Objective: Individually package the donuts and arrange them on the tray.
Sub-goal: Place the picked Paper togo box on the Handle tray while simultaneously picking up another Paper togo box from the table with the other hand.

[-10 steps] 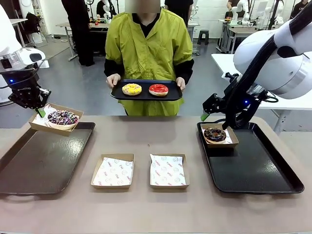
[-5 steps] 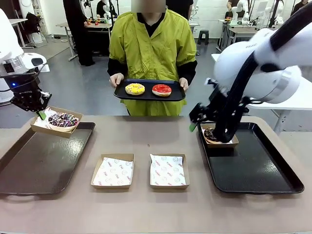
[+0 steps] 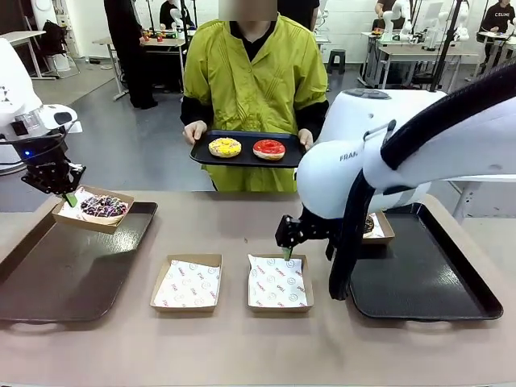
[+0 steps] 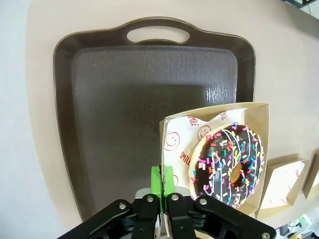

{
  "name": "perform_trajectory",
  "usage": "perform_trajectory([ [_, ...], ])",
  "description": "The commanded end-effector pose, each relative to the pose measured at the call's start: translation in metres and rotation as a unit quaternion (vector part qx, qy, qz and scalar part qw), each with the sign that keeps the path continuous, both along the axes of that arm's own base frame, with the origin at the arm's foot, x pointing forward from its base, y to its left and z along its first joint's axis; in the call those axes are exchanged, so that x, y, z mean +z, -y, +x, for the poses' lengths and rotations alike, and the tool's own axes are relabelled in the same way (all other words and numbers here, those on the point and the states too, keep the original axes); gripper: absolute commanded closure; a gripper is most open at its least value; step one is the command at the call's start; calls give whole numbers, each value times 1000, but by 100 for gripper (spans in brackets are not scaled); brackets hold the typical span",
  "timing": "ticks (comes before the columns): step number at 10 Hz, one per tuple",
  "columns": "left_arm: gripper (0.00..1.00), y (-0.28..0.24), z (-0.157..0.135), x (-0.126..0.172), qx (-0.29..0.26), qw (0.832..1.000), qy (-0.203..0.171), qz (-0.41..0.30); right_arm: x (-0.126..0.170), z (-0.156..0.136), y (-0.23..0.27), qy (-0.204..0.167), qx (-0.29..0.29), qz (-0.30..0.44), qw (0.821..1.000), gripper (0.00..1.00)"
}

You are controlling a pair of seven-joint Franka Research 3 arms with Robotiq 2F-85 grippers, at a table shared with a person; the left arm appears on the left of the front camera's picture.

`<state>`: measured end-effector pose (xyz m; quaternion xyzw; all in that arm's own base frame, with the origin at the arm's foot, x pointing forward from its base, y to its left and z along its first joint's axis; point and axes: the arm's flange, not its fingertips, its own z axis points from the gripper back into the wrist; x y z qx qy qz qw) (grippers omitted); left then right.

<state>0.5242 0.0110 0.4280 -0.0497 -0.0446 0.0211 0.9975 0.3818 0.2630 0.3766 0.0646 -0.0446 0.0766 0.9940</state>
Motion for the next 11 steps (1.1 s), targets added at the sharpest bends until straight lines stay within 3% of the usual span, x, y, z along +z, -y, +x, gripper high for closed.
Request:
perform_trajectory([
  [1,99,-4,11,-5,-14,1000,7,-20,-14,-2,-5,3,-14,-23,1000,0],
  [2,99,-1,13,-8,-15,999,0,-30,-18,-2,-6,6,-24,-29,999,0],
  [3,99,5,8,-1,-7,999,-30,-25,-11,-1,-6,11,-66,-26,997,0],
  [4,99,1,7,-9,-3,1000,-5,-10,-12,-3,0,-6,-4,-18,1000,0],
  [5,99,1,7,-9,-3,1000,-5,-10,-12,-3,0,-6,-4,-18,1000,0],
  [7,99,6,10,-15,-6,1000,-12,-19,-19,0,-1,5,-32,-34,999,0],
  [10,99,13,19,-23,-5,1000,23,-16,-34,9,0,33,-112,-49,992,0],
  [11,99,14,26,-29,-5,999,29,-15,-42,13,-1,25,-128,-50,990,0],
])
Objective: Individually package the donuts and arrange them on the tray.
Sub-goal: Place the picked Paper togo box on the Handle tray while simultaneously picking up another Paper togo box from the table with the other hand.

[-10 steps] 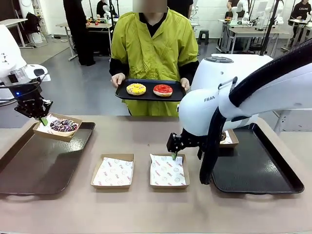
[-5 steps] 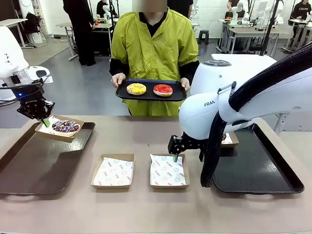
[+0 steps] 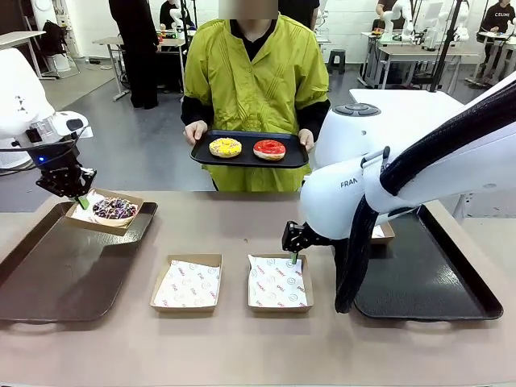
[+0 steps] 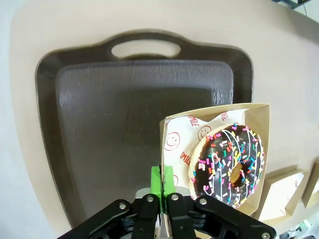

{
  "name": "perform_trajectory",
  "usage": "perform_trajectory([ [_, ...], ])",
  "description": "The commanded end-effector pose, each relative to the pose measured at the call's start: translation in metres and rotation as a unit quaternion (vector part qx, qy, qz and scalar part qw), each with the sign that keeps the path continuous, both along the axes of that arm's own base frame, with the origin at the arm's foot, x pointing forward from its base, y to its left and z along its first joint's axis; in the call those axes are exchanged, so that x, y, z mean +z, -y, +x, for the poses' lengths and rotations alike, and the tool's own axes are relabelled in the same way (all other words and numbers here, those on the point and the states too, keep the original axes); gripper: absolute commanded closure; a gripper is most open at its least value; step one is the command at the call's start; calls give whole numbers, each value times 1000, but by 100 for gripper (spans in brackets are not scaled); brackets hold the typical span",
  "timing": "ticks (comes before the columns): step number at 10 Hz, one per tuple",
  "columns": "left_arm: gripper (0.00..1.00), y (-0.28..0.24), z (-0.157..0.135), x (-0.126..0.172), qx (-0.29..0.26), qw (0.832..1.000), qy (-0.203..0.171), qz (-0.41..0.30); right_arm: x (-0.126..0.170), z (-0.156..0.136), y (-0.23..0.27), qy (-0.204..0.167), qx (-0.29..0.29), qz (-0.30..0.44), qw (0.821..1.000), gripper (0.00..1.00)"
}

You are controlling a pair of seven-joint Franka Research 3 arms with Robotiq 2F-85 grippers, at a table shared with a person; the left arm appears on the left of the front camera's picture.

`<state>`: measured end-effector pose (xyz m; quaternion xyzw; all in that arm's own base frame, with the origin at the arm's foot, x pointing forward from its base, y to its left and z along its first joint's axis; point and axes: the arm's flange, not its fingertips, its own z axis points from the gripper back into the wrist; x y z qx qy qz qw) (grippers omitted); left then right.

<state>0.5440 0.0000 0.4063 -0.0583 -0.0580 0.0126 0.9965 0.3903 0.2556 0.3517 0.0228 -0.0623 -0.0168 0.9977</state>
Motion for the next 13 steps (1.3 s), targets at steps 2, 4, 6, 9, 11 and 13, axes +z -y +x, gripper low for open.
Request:
perform_trajectory([
  [2,99,2,15,-17,1,1000,22,-10,-29,11,-9,-3,-46,-19,999,0],
  [4,99,1,20,-26,0,1000,28,-11,-36,18,-11,-12,-53,-21,998,0],
  [6,99,2,26,-37,0,1000,28,-10,-41,22,-12,-18,-56,-20,998,0],
  [9,99,3,31,-45,-6,1000,25,-8,-41,23,-12,-23,-59,-17,998,9],
  [11,39,4,31,-48,-11,1000,24,-7,-42,23,-12,-30,-54,-16,998,67],
  [13,0,4,30,-46,-11,1000,25,-8,-41,23,-12,-28,-56,-15,998,100],
])
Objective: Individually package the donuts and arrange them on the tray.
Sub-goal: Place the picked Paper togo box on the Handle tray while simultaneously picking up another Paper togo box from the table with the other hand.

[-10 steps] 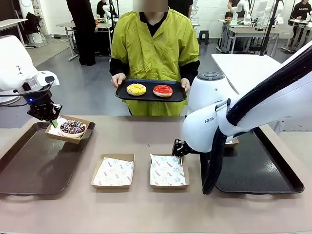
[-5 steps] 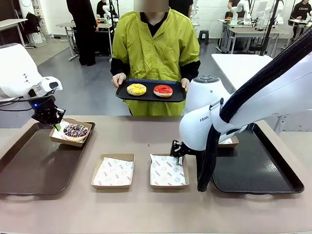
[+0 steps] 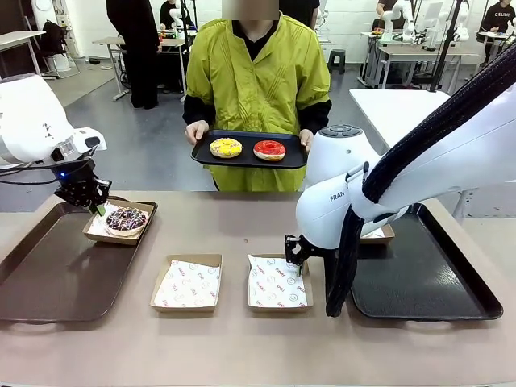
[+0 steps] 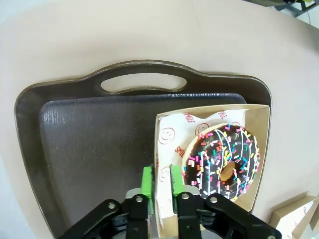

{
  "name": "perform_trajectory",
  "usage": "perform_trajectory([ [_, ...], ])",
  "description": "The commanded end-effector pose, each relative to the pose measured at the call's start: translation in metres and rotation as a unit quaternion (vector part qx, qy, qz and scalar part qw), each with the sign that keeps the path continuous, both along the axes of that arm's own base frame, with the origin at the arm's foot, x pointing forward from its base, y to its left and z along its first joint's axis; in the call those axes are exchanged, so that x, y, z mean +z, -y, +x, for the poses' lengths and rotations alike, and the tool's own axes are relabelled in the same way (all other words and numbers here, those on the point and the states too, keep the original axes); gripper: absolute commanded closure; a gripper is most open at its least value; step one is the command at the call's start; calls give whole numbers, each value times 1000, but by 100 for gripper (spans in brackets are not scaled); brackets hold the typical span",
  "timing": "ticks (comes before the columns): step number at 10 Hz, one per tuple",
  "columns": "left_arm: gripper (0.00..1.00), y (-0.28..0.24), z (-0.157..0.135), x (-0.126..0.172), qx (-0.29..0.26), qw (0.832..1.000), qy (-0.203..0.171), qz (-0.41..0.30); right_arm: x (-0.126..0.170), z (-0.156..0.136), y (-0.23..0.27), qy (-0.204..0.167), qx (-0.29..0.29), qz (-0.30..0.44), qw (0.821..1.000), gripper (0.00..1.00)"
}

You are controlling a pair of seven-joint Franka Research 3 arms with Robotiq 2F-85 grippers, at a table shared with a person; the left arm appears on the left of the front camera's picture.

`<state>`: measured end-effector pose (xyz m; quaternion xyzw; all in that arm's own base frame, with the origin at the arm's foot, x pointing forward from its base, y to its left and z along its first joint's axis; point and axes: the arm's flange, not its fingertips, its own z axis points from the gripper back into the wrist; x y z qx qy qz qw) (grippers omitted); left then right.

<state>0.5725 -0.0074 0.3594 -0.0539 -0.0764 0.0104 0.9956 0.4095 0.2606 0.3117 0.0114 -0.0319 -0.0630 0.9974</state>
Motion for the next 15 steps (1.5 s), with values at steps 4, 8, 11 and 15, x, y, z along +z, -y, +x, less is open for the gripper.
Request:
perform_trajectory([
  [4,0,-4,2,2,-8,1000,1,-15,1,4,-8,7,-11,-6,1000,100],
  [8,0,-4,1,3,-7,1000,-2,-17,2,3,-8,7,-11,-4,1000,100],
  [11,0,-7,-13,19,-6,999,-10,-46,18,4,-4,5,-7,8,1000,100],
  [15,0,-43,-104,93,-35,980,22,-196,144,37,24,49,8,53,997,100],
])
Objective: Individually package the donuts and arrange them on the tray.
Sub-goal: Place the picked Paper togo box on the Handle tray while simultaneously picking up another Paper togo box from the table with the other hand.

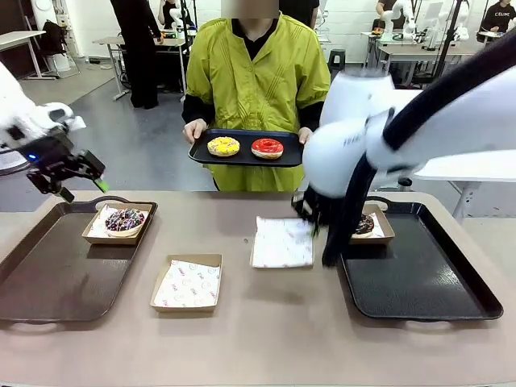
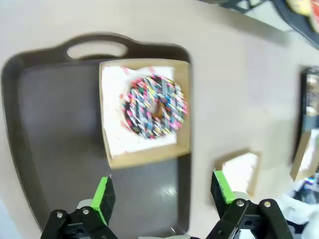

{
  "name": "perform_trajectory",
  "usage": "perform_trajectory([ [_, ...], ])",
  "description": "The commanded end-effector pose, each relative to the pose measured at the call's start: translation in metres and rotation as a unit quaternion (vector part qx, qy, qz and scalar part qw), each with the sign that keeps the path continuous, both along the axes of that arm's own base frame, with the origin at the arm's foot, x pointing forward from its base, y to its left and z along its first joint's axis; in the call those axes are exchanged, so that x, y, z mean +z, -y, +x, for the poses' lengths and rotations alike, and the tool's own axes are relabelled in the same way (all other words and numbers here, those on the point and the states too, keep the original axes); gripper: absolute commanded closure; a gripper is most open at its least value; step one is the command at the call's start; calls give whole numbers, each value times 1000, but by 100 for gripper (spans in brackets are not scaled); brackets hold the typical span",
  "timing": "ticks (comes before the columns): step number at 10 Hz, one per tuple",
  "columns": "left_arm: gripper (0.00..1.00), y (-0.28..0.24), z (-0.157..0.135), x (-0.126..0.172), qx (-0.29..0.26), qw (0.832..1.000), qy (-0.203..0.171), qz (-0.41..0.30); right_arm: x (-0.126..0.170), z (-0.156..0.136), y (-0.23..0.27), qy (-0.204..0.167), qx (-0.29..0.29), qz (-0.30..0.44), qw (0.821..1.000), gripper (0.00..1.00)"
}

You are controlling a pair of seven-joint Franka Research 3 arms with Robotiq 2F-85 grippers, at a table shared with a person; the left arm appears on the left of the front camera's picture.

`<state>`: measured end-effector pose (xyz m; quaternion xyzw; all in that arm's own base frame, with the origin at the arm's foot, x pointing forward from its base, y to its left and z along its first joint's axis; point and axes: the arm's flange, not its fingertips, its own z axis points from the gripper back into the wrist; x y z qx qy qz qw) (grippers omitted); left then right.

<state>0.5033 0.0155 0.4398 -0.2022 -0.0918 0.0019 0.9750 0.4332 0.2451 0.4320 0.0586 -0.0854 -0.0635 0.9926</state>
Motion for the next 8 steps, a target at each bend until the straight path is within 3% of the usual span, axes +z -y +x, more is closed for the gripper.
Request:
perform_trajectory([
  [1,0,-34,-57,28,-22,994,13,-103,49,29,12,-8,20,11,1000,100],
  [4,0,-90,-107,54,-50,964,1,-262,90,82,5,-11,29,9,999,100],
  [6,0,-117,-134,50,-45,946,1,-320,92,115,-6,-20,34,-14,999,100],
  [8,0,-129,-139,40,-19,937,-25,-348,85,139,-14,-42,47,-27,998,100],
])
